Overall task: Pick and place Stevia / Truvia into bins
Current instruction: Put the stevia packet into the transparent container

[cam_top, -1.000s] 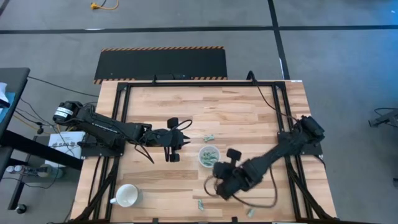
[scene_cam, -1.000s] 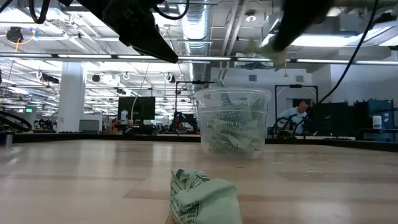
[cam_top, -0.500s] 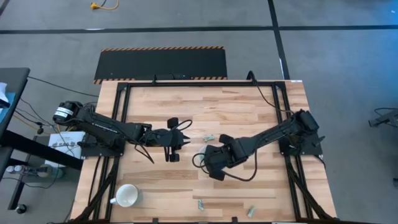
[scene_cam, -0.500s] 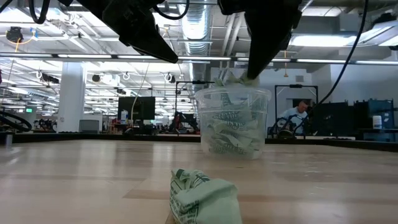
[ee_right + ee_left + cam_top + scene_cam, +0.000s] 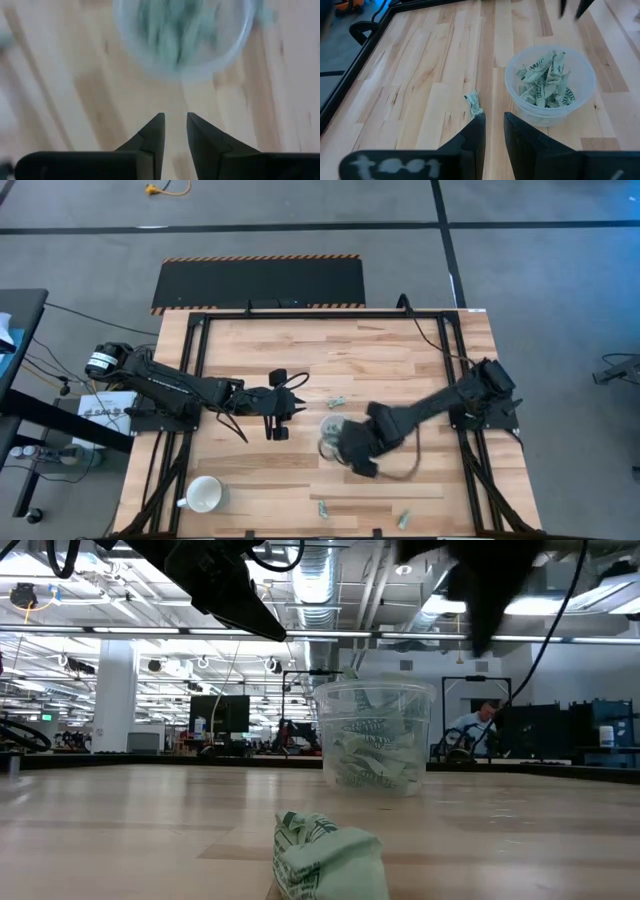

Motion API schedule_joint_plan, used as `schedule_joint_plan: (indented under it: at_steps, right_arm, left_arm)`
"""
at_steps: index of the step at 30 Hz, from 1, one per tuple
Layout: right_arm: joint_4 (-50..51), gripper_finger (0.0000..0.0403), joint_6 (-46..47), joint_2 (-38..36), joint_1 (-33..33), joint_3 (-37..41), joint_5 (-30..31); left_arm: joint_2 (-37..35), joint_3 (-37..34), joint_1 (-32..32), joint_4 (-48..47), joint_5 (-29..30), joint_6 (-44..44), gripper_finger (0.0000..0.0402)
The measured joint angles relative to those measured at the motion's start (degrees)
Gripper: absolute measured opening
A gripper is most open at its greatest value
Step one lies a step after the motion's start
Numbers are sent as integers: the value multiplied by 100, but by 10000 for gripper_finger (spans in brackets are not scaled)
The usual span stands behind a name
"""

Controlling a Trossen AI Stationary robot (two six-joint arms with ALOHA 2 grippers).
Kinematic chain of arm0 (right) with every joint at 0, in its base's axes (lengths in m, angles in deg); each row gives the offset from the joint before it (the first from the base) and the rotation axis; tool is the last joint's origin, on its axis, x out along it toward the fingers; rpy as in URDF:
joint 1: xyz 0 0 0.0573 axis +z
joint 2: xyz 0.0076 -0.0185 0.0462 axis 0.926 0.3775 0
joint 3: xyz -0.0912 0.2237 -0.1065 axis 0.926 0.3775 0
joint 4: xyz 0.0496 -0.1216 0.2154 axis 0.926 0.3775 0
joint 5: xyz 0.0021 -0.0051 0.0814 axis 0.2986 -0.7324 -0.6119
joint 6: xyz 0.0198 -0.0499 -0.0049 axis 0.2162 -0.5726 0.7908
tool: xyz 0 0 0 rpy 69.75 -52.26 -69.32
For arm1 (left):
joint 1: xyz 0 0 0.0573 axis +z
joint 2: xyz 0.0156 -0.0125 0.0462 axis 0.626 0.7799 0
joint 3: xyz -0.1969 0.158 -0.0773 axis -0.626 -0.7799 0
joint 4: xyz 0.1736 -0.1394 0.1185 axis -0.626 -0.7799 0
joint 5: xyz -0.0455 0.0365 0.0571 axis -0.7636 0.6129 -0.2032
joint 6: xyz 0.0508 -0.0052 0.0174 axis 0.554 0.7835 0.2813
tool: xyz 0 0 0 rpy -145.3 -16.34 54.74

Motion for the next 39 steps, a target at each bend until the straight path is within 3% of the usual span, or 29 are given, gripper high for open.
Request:
schedule_joint_plan:
  at_steps: [6,11,16,22,29,33,39]
  right_arm:
    - [941,75,1032,0,1293,-39,393]
    - [664,75,2039,0,2482,52,813]
    - [6,75,1883,-4,3271,209,1049]
    - [-447,76,1960,0,3515,573,1093]
    - [-1680,81,2014,0,3388,968,957]
    - [-1845,111,2011,2,3434,1034,769]
    - [-1937,187,2086,2,3552,1159,644]
  left_arm:
    - [0,0,2,0,0,-1,59]
    - [0,0,0,2,0,-1,59]
    - [0,0,0,43,48,-2,59]
    - [0,0,2,48,125,-2,59]
    - [0,0,2,48,137,-3,59]
    - [0,0,0,48,140,-3,59]
    - [0,0,1,48,138,-3,59]
